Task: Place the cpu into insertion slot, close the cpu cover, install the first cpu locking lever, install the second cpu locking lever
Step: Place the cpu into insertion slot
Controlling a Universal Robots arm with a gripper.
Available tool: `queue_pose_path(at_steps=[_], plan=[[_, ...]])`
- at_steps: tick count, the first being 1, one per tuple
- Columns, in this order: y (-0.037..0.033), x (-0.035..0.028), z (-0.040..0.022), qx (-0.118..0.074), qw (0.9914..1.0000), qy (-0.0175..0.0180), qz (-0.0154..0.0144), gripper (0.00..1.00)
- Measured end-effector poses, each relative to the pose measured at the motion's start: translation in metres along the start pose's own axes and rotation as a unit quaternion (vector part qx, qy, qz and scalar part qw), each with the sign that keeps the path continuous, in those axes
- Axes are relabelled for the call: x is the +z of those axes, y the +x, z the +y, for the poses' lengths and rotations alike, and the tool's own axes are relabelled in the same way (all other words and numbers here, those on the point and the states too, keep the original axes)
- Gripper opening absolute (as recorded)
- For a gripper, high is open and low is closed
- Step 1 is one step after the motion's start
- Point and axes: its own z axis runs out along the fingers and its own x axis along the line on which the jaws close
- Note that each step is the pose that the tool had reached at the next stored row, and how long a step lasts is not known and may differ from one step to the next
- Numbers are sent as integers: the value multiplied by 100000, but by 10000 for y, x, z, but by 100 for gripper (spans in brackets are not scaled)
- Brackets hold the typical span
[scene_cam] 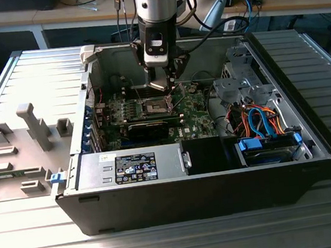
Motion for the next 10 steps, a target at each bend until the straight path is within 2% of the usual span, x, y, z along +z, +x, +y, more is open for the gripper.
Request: queue_pose_path(at_steps=[10], plan=[[0, 5, 0, 619, 99998, -4, -41, 54]])
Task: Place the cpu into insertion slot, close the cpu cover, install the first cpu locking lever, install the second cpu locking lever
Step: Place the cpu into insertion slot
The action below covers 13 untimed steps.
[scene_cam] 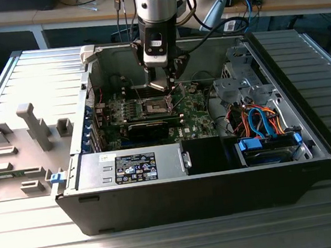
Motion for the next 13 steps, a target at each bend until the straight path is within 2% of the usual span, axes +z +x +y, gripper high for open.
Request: queue_pose_path(at_steps=[13], plan=[[0, 6, -1, 775, 99997, -8, -54, 54]])
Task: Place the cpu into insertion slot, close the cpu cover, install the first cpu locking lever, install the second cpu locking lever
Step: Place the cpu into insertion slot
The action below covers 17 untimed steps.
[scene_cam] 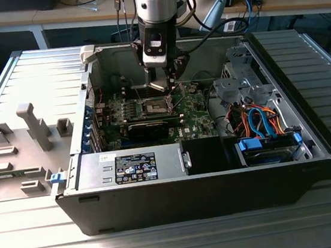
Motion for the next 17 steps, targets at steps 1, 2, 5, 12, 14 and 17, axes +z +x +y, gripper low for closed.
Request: queue_pose_path(at_steps=[1, 2, 5, 12, 14, 17], plan=[[0, 1, 0, 67, 100000, -1, -5, 54], [0, 1, 0, 160, 100000, -3, -12, 54], [0, 3, 0, 360, 99999, -7, -26, 54], [0, 6, 0, 733, 99997, -9, -52, 54], [0, 7, 0, 845, 99996, -8, -63, 54], [0, 9, -1, 1073, 99994, -12, -78, 54]])
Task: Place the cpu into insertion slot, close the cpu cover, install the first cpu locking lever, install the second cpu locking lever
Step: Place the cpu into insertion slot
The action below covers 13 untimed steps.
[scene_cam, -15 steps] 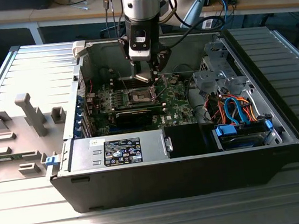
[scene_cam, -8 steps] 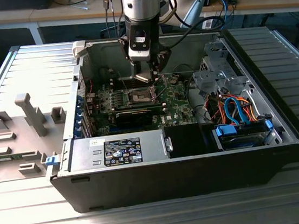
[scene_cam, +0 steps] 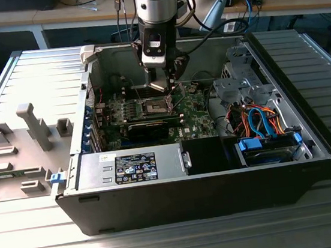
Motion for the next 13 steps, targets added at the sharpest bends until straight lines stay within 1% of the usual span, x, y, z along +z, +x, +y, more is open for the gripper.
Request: queue_pose_path(at_steps=[13], plan=[[0, 8, -1, 565, 99998, -2, -45, 54]])
